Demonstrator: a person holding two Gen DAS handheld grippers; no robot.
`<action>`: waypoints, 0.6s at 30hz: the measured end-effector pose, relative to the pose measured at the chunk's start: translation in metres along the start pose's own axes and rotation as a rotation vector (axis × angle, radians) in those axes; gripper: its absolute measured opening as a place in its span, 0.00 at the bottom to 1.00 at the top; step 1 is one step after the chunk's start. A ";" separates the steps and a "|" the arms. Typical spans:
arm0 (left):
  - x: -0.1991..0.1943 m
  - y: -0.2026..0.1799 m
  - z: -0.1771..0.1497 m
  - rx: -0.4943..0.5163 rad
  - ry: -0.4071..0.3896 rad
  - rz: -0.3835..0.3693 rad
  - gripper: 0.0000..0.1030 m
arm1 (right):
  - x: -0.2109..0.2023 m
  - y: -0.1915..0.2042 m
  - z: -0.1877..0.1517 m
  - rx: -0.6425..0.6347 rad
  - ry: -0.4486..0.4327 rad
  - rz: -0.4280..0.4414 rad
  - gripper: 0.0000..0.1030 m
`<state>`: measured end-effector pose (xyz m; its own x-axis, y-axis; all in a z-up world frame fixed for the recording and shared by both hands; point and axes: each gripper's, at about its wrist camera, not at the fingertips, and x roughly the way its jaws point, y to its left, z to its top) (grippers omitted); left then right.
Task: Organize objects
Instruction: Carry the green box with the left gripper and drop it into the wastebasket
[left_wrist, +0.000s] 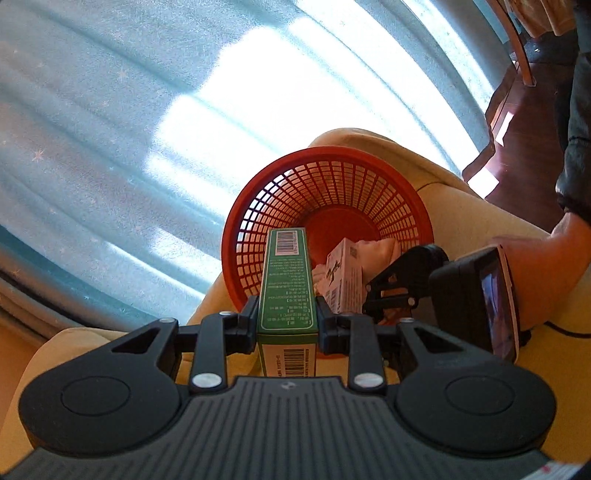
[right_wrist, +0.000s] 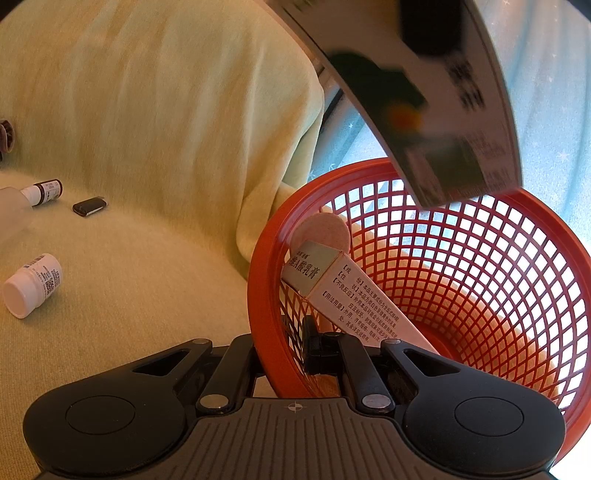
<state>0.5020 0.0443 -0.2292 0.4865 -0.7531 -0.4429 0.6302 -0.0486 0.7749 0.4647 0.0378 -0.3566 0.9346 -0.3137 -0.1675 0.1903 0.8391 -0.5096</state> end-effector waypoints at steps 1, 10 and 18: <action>0.005 -0.001 0.003 0.000 -0.007 -0.005 0.24 | 0.000 0.000 0.000 0.000 0.000 0.000 0.03; 0.078 -0.002 0.023 0.054 -0.018 0.007 0.34 | 0.000 0.000 0.000 0.003 0.000 0.000 0.02; 0.061 0.016 0.006 -0.040 0.028 0.041 0.34 | -0.001 0.001 0.001 0.007 0.001 0.001 0.02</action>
<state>0.5384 -0.0067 -0.2408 0.5288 -0.7353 -0.4240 0.6331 0.0090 0.7740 0.4644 0.0394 -0.3560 0.9344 -0.3137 -0.1688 0.1918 0.8424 -0.5035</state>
